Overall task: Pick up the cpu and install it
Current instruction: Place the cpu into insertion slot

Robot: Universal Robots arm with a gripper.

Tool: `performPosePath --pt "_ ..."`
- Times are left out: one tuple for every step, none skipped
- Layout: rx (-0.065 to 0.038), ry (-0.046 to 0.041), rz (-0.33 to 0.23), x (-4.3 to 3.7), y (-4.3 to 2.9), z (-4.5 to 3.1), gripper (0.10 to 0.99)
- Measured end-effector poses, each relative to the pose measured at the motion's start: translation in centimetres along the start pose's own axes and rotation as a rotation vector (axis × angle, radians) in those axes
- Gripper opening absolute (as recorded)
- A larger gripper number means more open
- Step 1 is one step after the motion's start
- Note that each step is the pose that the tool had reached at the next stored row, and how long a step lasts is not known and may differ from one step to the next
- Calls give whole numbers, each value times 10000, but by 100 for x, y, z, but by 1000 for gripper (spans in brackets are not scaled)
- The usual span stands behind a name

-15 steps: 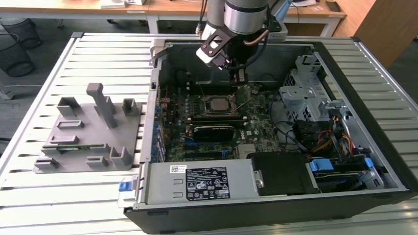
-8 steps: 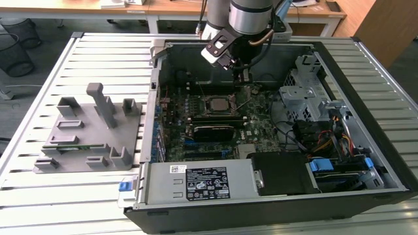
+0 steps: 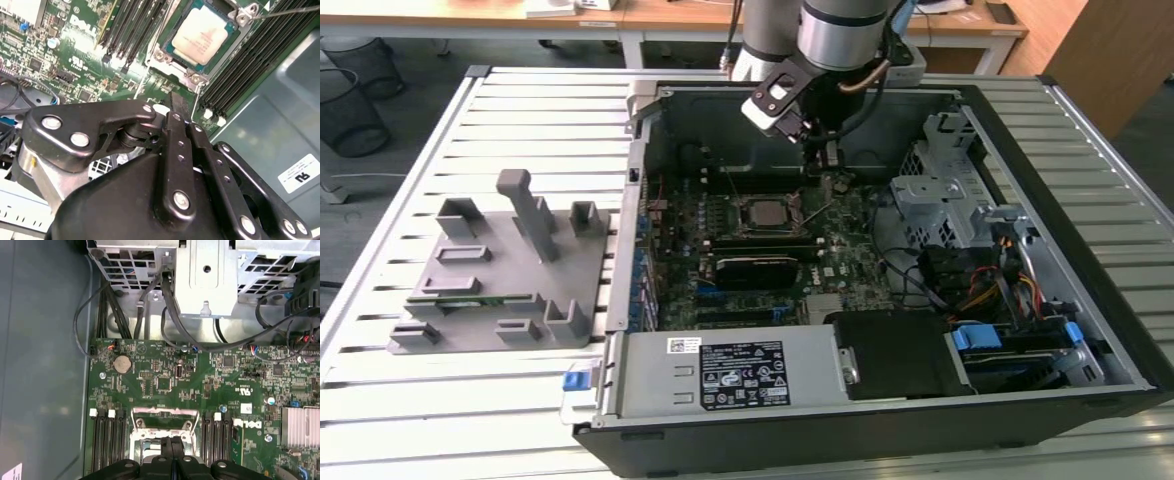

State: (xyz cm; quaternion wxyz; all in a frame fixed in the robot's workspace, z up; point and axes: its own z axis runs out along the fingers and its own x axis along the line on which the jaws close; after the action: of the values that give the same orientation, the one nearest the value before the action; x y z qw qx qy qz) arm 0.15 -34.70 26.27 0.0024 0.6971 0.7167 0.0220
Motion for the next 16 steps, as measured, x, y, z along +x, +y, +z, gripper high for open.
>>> performPosePath --pt "0 1 -21 0 15 1 106" --pt "2 2 -74 -1 23 2 106" --pt "4 5 -159 -1 28 3 106" --pt "6 9 -265 -1 32 5 106" --pt "9 13 -366 -1 36 6 106" --pt "11 14 -423 -1 44 6 106" --pt "11 17 -438 0 56 8 106" --pt "10 19 -439 4 74 10 106" --pt "11 17 -439 8 92 10 106" --pt "12 16 -439 13 107 10 106" --pt "12 15 -439 15 123 11 106" --pt "11 16 -439 16 142 12 106" --pt "11 16 -439 17 161 12 106" --pt "12 15 -439 19 179 13 106" --pt "12 15 -440 21 197 14 106" --pt "12 14 -440 23 213 15 106"
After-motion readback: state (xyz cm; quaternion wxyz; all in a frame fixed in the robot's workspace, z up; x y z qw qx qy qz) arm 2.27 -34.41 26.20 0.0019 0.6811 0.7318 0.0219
